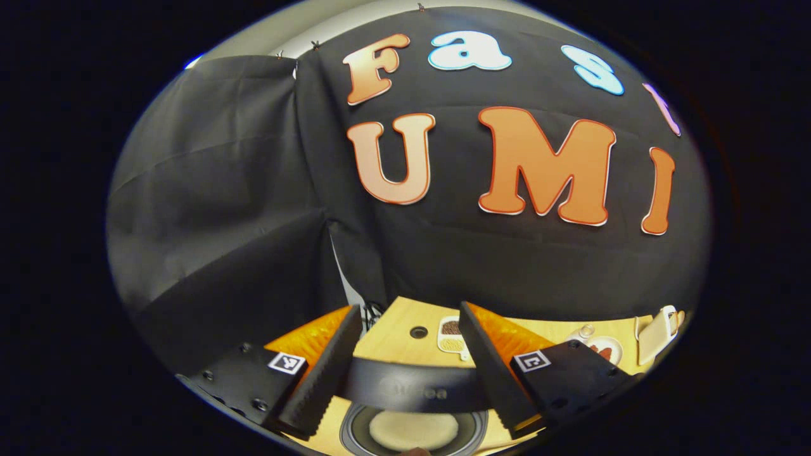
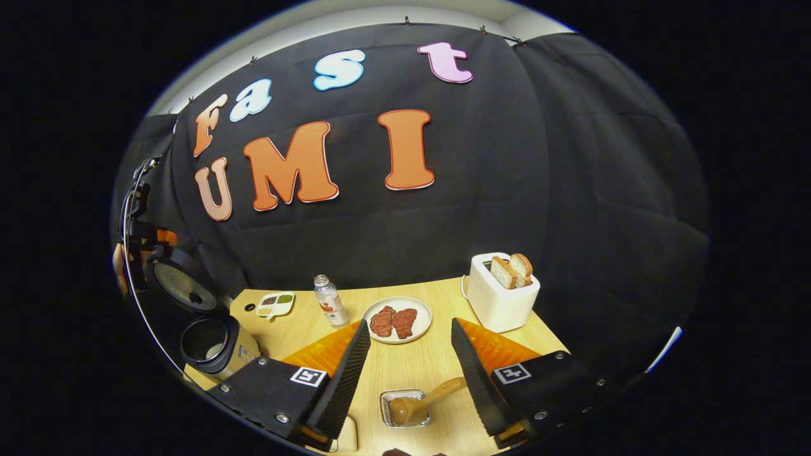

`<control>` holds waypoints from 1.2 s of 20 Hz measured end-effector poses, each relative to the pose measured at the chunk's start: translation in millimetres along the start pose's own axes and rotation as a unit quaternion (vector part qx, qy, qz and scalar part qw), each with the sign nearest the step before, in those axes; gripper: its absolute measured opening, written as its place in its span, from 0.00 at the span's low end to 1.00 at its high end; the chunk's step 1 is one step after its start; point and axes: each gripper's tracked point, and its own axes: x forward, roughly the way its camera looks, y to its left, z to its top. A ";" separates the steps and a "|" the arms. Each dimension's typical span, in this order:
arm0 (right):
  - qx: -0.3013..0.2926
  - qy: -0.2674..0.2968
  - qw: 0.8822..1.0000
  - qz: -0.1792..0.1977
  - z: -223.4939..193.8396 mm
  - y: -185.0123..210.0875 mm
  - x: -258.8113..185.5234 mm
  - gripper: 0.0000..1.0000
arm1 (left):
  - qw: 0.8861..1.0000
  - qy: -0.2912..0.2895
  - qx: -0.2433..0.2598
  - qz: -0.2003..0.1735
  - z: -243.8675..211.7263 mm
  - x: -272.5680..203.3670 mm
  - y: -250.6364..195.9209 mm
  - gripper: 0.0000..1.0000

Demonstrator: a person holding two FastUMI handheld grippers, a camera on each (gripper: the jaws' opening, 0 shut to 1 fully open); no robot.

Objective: Close the left gripper, press the button to open the rice cooker; take a wooden spoon from the chopstick holder with the right hand, scoop a spoonful of rice and pour it into the rice cooker, then put the wooden spoon back into the chopstick holder.

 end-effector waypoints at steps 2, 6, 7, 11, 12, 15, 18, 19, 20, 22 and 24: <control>0.003 0.006 1.000 0.008 -0.9 10.0 -0.8 0.81 | 1.000 0.002 0.010 -0.003 -8.3 -1.9 -2.5 1.00; 0.000 0.008 0.999 0.033 -1.1 37.1 -1.1 0.81 | 0.998 0.044 0.024 -0.022 -36.3 -14.3 -7.4 1.00; 0.001 0.009 0.999 0.041 -2.0 44.7 -1.0 0.81 | 0.998 0.059 0.025 -0.025 -48.3 -21.7 -7.0 1.00; -0.001 0.011 0.998 0.067 -3.6 68.6 0.1 0.81 | 0.992 0.117 0.034 -0.044 -102.2 -46.7 -6.1 0.99; -0.001 0.010 0.997 0.073 -4.0 72.6 -0.9 0.81 | 0.989 0.135 0.034 -0.050 -118.7 -51.1 -6.0 0.99; -0.003 0.012 0.996 0.087 -4.7 84.5 -0.5 0.81 | 0.983 0.171 0.040 -0.047 -154.2 -58.2 -1.2 0.99; -0.007 0.015 0.995 0.097 -7.4 91.0 -1.1 0.81 | 0.972 0.228 0.039 -0.046 -194.0 -65.4 -1.9 0.99; -0.010 0.014 0.995 0.101 -7.0 92.8 -0.9 0.81 | 0.966 0.253 0.036 -0.046 -209.0 -66.9 -2.2 0.99; -0.013 0.014 0.995 0.102 -8.2 94.7 -1.5 0.81 | 0.956 0.288 0.034 -0.048 -227.5 -69.5 -4.1 1.00; -0.018 0.015 0.994 0.107 -8.7 97.8 -1.9 0.81 | 0.948 0.314 0.032 -0.048 -242.3 -71.9 -2.2 1.00; -0.023 0.017 0.993 0.111 -9.5 101.0 -0.6 0.81 | 0.939 0.333 0.063 -0.063 -237.5 -69.3 -6.0 0.98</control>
